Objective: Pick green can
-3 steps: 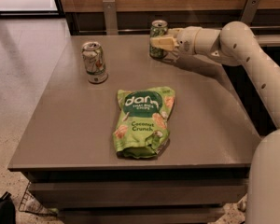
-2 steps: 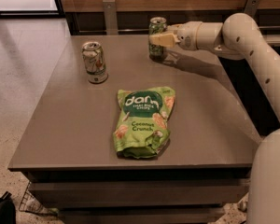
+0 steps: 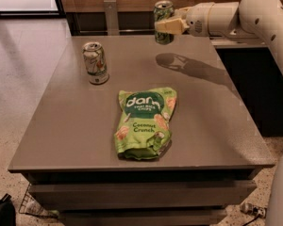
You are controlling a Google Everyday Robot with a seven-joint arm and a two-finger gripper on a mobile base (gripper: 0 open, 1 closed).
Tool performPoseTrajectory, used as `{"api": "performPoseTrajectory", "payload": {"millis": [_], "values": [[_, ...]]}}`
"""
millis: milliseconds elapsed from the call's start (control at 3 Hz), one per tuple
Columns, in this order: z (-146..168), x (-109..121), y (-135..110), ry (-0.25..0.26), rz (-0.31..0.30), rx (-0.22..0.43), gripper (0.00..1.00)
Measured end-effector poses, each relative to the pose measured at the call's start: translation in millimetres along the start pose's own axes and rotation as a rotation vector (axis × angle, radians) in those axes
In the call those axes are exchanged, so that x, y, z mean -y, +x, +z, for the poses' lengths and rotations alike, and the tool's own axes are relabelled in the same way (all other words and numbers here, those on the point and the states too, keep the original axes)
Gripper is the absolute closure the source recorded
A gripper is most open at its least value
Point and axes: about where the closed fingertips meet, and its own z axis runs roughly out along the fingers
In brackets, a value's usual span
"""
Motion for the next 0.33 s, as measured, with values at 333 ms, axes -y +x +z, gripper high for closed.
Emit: {"api": "performPoseTrajectory", "payload": {"millis": [333], "values": [[-8.7,-2.9,-14.3,0.002,-0.031,0.014,1.0]]}}
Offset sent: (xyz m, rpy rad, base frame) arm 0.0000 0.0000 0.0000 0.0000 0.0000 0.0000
